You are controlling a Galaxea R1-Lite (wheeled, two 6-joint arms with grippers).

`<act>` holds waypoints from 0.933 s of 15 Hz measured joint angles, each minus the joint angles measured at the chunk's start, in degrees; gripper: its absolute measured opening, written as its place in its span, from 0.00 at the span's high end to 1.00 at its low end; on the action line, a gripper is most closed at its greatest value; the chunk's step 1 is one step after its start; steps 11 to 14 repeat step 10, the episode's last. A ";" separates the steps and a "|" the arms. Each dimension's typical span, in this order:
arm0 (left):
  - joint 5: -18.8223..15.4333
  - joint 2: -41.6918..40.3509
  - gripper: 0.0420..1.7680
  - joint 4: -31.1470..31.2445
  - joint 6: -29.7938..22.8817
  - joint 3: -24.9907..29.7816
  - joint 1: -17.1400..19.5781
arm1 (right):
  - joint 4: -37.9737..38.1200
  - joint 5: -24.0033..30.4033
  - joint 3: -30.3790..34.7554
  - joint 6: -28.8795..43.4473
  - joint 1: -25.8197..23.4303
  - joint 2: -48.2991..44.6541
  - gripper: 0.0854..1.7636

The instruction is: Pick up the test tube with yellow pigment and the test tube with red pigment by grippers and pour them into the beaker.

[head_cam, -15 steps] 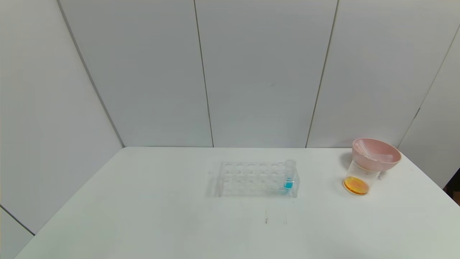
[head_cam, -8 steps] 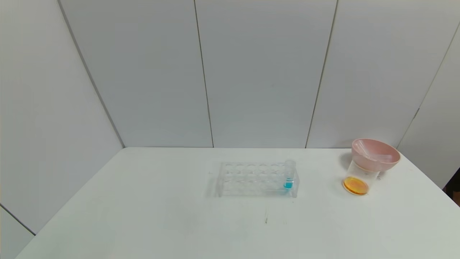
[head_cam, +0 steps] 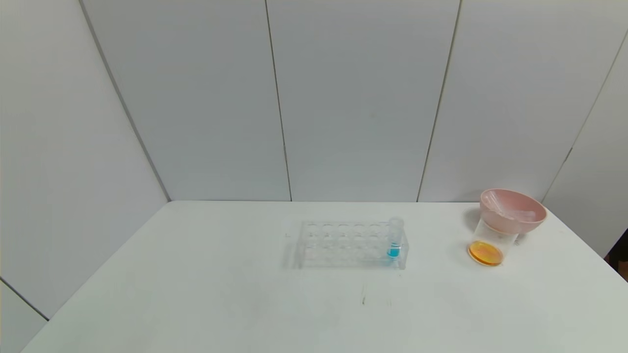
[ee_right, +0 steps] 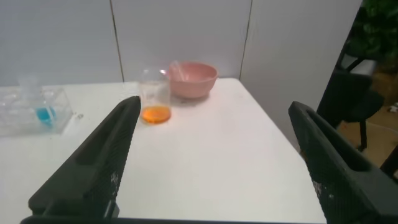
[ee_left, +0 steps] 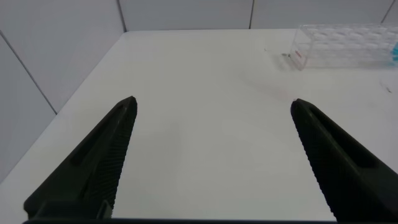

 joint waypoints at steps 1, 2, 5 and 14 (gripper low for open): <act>0.00 0.00 0.00 0.00 0.00 0.00 0.00 | 3.94 0.09 1.65 0.00 0.20 -1.90 0.04; 0.00 0.00 0.00 -0.02 0.00 0.00 0.00 | 8.56 1.07 2.17 0.02 0.29 -3.68 0.04; 0.00 0.00 0.00 0.00 0.00 0.00 0.00 | 16.65 10.79 1.15 1.12 0.33 -7.61 0.04; 0.00 0.00 0.00 0.00 0.00 0.00 0.00 | 14.40 13.68 3.24 1.51 0.33 -9.09 0.04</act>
